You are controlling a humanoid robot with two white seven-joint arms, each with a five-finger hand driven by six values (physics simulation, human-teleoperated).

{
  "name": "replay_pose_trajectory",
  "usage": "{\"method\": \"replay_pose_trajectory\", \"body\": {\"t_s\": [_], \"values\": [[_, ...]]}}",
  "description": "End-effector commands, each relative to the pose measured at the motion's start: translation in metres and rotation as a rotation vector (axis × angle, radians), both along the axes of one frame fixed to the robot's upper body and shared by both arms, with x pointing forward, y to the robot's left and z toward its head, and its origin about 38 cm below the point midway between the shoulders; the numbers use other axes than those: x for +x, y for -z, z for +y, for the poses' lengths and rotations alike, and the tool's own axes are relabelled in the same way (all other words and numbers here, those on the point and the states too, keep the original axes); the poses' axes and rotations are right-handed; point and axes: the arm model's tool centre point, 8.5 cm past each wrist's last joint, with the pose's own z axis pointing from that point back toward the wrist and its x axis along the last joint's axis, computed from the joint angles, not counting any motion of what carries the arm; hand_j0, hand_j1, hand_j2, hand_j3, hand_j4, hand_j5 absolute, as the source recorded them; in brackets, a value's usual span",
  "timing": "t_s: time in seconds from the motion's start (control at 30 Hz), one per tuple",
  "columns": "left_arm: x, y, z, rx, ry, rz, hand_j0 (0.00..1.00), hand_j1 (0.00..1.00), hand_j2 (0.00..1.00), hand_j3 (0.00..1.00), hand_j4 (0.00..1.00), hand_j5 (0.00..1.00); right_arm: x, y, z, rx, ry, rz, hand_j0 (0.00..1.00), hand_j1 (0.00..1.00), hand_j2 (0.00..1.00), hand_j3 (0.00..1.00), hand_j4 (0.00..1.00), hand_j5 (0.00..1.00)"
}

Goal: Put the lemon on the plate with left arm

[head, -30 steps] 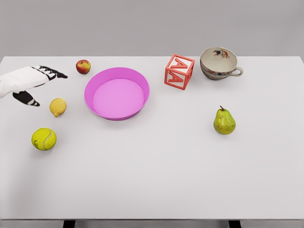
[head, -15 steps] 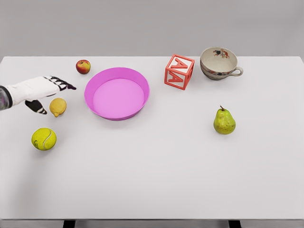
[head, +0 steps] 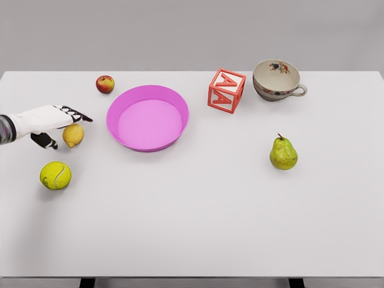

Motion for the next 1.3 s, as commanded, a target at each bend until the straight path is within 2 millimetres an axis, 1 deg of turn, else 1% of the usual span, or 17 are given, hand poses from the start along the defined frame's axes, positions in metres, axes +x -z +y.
{"method": "replay_pose_trajectory", "body": {"t_s": [0.0, 0.17, 0.33, 0.4, 0.43, 0.5, 0.63, 1.03, 1.17, 1.23, 1.27], "values": [[0.0, -0.002, 0.0, -0.005, -0.001, -0.004, 1.0, 1.0, 1.0, 1.0, 1.0, 1.0, 0.0, 0.0, 0.0, 0.0, -0.001, -0.001, 1.0, 1.0, 1.0, 1.0, 1.0, 1.0], [0.0, -0.007, -0.002, -0.006, 0.007, -0.018, 1.0, 1.0, 1.0, 1.0, 1.0, 1.0, 0.0, 0.0, 0.0, 0.001, 0.0, 0.001, 1.0, 1.0, 1.0, 1.0, 1.0, 1.0], [0.0, -0.007, -0.004, -0.007, 0.013, -0.019, 1.0, 1.0, 1.0, 1.0, 1.0, 1.0, 0.0, 0.0, 0.0, 0.001, 0.0, 0.001, 1.0, 1.0, 1.0, 1.0, 1.0, 1.0], [-0.001, -0.012, -0.007, -0.004, 0.025, -0.035, 1.0, 1.0, 1.0, 1.0, 1.0, 1.0, 0.0, 0.0, 0.0, 0.0, 0.001, 0.001, 1.0, 1.0, 1.0, 1.0, 1.0, 1.0], [-0.001, -0.011, -0.007, -0.004, 0.025, -0.033, 0.98, 0.98, 0.98, 0.98, 0.98, 0.98, 0.0, 0.0, 0.0, 0.001, 0.0, 0.001, 1.0, 1.0, 1.0, 1.0, 1.0, 1.0], [-0.001, -0.012, -0.007, -0.003, 0.027, -0.035, 0.97, 0.97, 0.97, 0.97, 0.97, 0.97, 0.0, 0.0, 0.0, 0.001, 0.0, 0.001, 1.0, 1.0, 1.0, 1.0, 1.0, 1.0], [-0.001, -0.012, -0.008, -0.01, 0.029, -0.034, 0.93, 0.93, 0.93, 0.93, 0.93, 0.93, 0.0, 0.0, 0.0, 0.001, 0.0, 0.001, 1.0, 1.0, 1.0, 1.0, 1.0, 1.0], [-0.003, -0.01, -0.01, -0.026, 0.036, -0.029, 0.93, 0.93, 0.93, 0.93, 0.93, 0.93, 0.0, 0.0, 0.0, 0.001, 0.0, 0.001, 1.0, 1.0, 1.0, 1.0, 1.0, 1.0], [-0.003, -0.009, -0.01, -0.026, 0.036, -0.026, 0.91, 0.91, 0.91, 0.91, 0.91, 0.91, 0.0, 0.0, 0.0, 0.0, 0.001, 0.001, 1.0, 1.0, 1.0, 1.0, 1.0, 1.0], [-0.003, -0.009, -0.01, -0.026, 0.036, -0.026, 0.88, 0.88, 0.88, 0.88, 0.88, 0.88, 0.0, 0.0, 0.0, 0.0, 0.001, 0.001, 1.0, 1.0, 1.0, 1.0, 1.0, 1.0], [-0.003, -0.009, -0.01, -0.026, 0.036, -0.026, 0.88, 0.88, 0.88, 0.88, 0.88, 0.88, 0.0, 0.0, 0.0, 0.001, 0.0, 0.001, 1.0, 1.0, 1.0, 1.0, 1.0, 1.0]]}}
